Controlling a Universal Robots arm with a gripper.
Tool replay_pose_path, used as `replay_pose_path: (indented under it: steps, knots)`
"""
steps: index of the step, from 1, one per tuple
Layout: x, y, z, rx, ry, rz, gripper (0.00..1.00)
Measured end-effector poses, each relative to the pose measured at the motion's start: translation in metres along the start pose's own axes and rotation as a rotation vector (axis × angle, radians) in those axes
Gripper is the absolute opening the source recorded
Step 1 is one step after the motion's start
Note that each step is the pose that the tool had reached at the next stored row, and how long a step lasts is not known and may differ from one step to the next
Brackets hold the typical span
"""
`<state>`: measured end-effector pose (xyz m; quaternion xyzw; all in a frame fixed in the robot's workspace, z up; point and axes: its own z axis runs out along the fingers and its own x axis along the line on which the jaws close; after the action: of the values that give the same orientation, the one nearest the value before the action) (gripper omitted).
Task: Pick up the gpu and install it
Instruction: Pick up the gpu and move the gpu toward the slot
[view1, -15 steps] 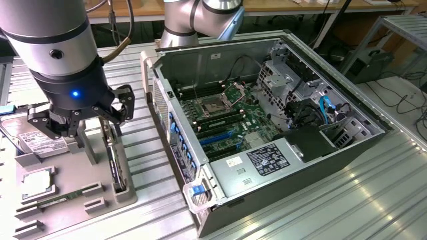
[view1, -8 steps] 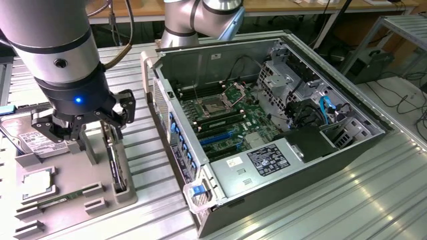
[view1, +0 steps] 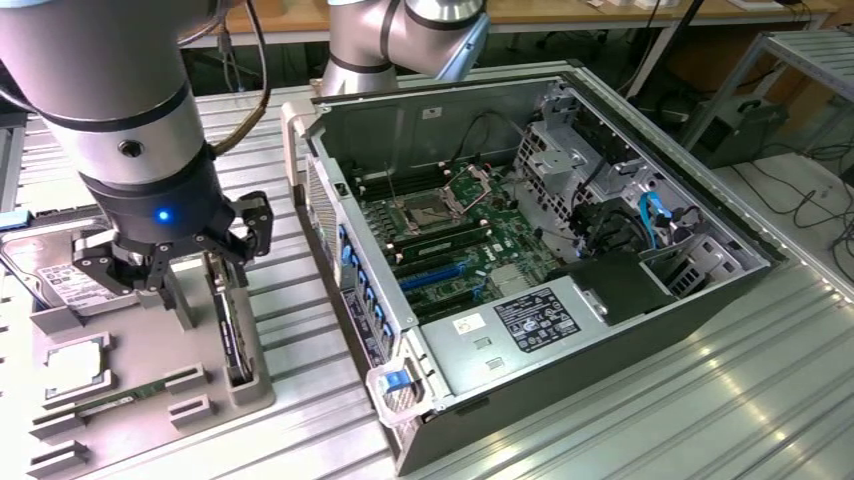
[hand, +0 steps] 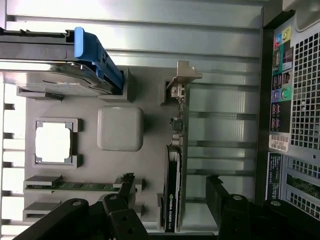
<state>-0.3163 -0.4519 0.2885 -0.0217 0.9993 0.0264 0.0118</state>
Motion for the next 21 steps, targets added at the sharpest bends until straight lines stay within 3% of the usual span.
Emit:
replay_pose_path:
  steps: [6, 8, 17, 18, 21]
  knots:
    - [0.000, -0.0008, 0.0151, -0.0059, -0.0003, 0.000, 0.68]
    - [0.000, -0.0011, 0.0190, -0.0032, -0.0001, 0.000, 0.68]
    - [0.000, -0.0020, 0.0370, -0.0032, -0.0002, 0.000, 0.68]
    - [0.000, -0.0024, 0.0454, -0.0030, -0.0002, 0.000, 0.68]
    - [-0.002, -0.0033, 0.0523, -0.0030, -0.0002, 0.000, 0.68]
